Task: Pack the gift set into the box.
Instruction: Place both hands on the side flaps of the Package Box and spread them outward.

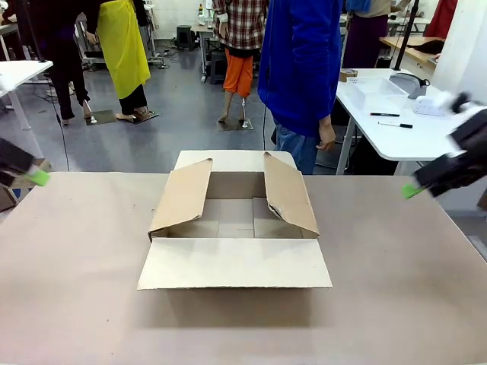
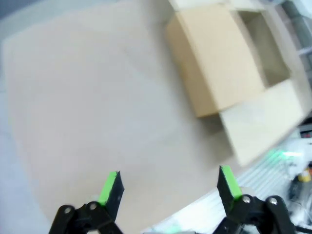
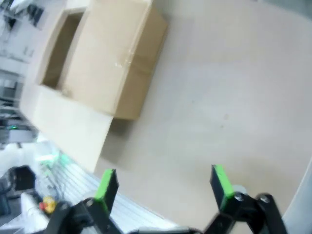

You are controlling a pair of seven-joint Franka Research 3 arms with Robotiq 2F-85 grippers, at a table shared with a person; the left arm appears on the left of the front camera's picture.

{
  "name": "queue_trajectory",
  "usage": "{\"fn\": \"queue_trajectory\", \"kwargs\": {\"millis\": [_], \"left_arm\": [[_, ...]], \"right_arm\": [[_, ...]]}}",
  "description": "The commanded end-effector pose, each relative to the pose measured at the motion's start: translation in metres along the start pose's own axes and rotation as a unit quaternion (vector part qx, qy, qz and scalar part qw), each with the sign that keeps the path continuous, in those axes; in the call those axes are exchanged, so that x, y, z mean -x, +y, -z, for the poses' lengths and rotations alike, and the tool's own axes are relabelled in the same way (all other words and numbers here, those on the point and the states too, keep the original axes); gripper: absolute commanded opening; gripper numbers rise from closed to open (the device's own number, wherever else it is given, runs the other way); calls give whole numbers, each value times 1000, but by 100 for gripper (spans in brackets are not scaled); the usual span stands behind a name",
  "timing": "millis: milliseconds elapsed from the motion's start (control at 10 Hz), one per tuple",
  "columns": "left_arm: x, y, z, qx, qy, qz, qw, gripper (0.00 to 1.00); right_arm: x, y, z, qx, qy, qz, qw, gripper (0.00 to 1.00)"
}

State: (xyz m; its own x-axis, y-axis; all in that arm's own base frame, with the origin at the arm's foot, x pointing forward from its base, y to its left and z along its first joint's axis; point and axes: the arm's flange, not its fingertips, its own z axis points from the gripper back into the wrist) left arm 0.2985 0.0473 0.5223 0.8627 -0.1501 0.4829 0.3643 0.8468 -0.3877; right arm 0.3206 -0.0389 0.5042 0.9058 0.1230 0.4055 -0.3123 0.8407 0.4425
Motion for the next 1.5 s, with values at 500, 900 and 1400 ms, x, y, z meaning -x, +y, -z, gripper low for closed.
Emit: {"fn": "queue_trajectory", "kwargs": {"millis": [500, 900, 1400], "left_arm": [[74, 139, -79, 330, -251, -190, 890, 100], [84, 145, -94, 327, -243, -194, 892, 100], [63, 106, -86, 269, -192, -187, 925, 100]], "right_arm": [[69, -162, -103, -247, -179, 235, 923, 100], [78, -158, -118, -227, -176, 248, 925, 100], [63, -121, -101, -166, -178, 224, 944, 100]]}}
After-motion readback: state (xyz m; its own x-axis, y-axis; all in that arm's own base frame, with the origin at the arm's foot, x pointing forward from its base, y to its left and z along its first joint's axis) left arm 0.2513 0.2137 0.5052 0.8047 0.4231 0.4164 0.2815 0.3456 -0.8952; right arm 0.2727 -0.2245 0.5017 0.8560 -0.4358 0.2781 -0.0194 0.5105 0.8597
